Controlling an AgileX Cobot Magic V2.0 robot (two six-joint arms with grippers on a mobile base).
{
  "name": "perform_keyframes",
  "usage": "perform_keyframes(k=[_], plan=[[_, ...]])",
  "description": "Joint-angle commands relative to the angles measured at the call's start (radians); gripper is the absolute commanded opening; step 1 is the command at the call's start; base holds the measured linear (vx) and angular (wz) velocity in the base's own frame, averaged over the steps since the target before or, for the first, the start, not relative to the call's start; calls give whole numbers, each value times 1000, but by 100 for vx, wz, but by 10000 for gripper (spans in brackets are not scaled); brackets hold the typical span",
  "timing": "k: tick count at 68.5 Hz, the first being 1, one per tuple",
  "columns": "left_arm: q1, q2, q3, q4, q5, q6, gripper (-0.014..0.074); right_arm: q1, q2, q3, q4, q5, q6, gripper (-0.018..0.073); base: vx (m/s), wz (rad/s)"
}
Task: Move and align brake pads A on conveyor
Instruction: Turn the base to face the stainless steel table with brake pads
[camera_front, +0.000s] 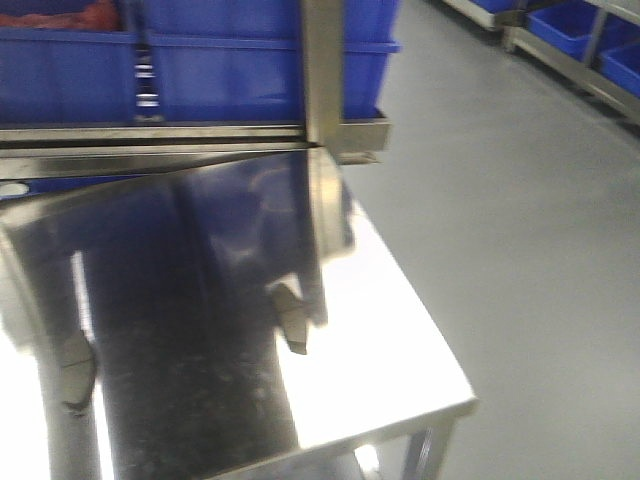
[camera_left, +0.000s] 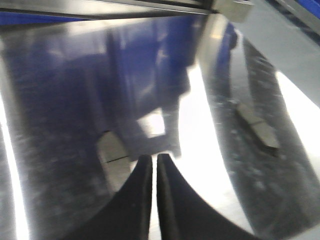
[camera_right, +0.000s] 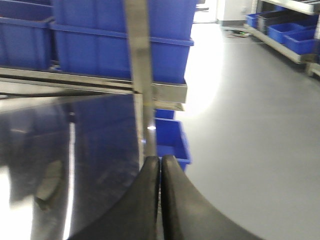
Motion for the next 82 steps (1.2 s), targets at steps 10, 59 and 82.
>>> perform_keyframes(k=[10,59,82], plan=[[-1,2,-26,15,-59,-2,-6,-3,10,-28,1,-76,-6,-10,11,62],[-1,2,-26,15,-59,-2,-6,-3,10,-28,1,-76,-6,-10,8,29],[-1,2,-26,15,-59,-2,-6,-3,10,-28,1,-76,-6,-10,0,-2]])
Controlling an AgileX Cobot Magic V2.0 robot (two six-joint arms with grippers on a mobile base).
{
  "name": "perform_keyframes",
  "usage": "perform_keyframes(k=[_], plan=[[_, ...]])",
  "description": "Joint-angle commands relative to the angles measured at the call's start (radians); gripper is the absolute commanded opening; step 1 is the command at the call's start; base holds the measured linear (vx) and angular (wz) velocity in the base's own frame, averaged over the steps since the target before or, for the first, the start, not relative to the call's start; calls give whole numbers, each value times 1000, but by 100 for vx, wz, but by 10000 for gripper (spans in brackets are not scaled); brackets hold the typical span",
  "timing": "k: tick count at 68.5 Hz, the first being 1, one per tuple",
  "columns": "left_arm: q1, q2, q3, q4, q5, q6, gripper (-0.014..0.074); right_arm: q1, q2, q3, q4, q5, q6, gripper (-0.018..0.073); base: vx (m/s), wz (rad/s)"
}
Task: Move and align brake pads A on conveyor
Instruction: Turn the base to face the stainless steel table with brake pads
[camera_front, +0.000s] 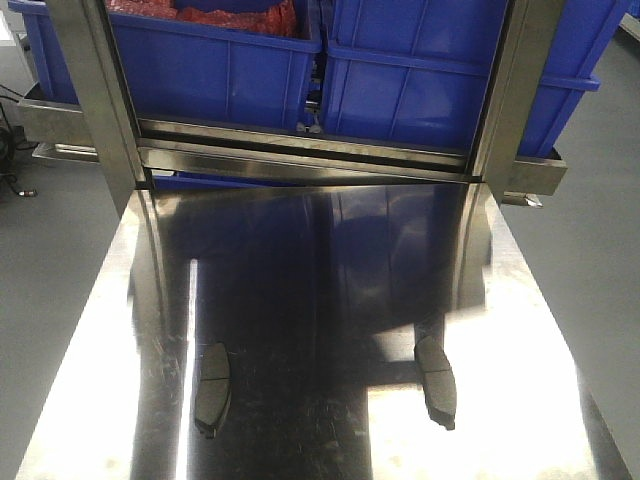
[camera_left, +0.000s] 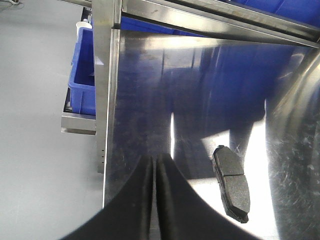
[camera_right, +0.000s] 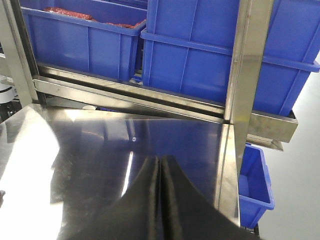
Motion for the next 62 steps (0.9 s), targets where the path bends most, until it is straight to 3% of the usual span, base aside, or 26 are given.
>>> perform_keyframes(k=[1,40,48,62], plan=[[-1,2,-26,15,-59,-2,-6,-3,10,-28,1,-76,-6,-10,0,0],[-1,2,-26,18,-61,-2,-6,-3,10,-28,1,-76,-6,-10,0,0],[-1,2,-26,79,-142,-2,-6,-3,10,-28,1,-76,-6,-10,0,0],[-1,2,-26,85,-170,-2,-6,-3,10,-28,1,-76,-6,-10,0,0]])
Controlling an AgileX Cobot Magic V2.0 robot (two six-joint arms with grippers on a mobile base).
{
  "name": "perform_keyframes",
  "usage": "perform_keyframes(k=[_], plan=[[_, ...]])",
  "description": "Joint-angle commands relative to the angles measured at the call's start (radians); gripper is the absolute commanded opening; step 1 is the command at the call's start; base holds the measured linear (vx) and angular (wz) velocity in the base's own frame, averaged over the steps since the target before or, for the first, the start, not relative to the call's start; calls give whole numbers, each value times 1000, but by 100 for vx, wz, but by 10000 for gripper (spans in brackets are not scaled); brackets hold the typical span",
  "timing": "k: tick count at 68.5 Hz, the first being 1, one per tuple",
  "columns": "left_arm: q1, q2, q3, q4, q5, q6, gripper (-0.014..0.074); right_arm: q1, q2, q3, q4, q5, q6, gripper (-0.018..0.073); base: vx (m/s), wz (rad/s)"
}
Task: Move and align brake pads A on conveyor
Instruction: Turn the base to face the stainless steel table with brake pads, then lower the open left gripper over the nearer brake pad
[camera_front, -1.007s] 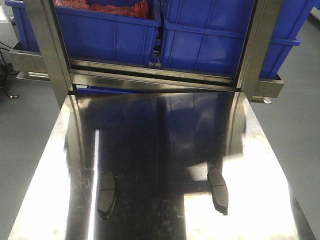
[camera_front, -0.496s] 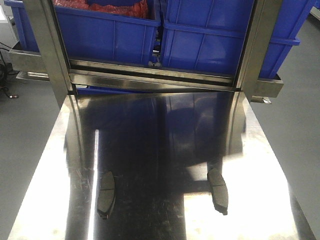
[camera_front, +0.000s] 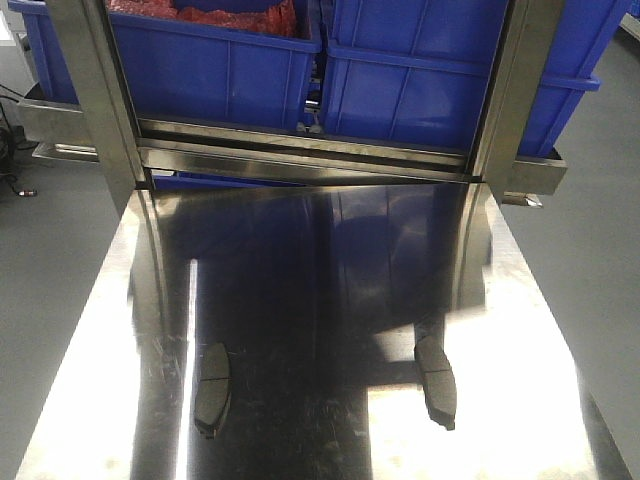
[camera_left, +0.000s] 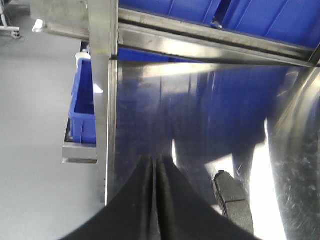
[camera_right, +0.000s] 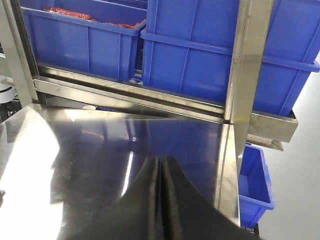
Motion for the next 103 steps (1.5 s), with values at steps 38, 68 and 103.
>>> perform_keyframes(k=[38,68,103], plan=[[-1,2,-26,10,-147,-2,687,-3,10,-28,1,-76,-6,-10,0,0],[-78,344,-236,-452,-148,435,667,-3,10,-28,1,-76,-6,-10,0,0],[-154,927,-404,-460,-113,260,654,-3,10,-28,1,-76,-6,-10,0,0]])
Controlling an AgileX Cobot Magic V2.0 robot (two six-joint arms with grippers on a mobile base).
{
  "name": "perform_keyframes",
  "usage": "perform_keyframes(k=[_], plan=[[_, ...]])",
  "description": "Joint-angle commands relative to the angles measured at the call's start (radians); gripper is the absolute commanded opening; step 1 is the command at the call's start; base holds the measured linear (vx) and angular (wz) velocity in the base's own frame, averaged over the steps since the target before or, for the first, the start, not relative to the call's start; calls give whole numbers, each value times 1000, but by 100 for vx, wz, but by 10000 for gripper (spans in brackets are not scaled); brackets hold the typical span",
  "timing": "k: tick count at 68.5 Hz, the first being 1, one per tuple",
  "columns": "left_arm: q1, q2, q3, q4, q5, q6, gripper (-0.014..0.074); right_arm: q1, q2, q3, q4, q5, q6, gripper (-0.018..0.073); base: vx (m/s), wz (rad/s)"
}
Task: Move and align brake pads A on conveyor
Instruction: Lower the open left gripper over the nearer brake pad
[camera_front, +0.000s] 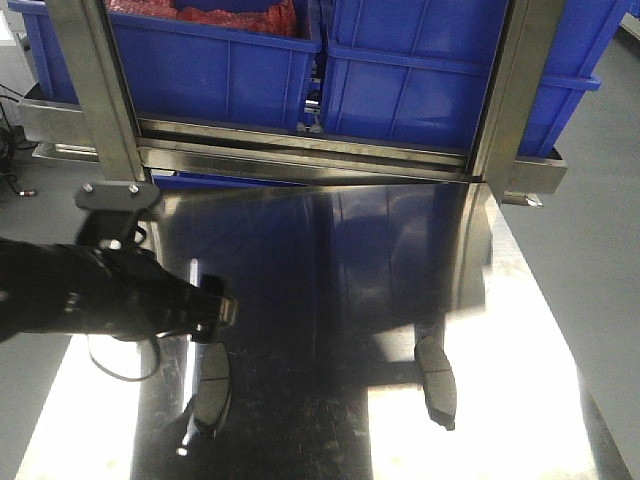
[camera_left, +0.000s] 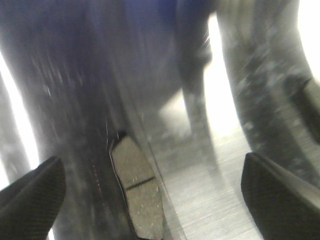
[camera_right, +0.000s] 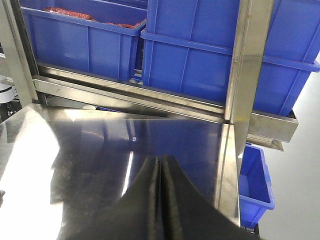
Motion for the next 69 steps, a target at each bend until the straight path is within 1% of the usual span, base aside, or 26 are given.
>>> perform_keyframes(k=[1,26,37,51,69], plan=[[-6,41,-32,-10,-59,-59,652,-3,10,-28,1,-76,-6,-10,0,0],[-6,205,-32,-17,-109,-84,627,-3,10,-28,1,-76,-6,-10,0,0],[-6,250,-32,-19,-120,-91,622,-3,10,-28,1,-76,-6,-10,0,0],[-6,263,-32,-21,-128,-104,606,-3,10,-28,1,-76,-6,-10,0,0],[-40,304,-32,-19,-125,-128,606,-3,10,-28,1,-76,-6,-10,0,0]])
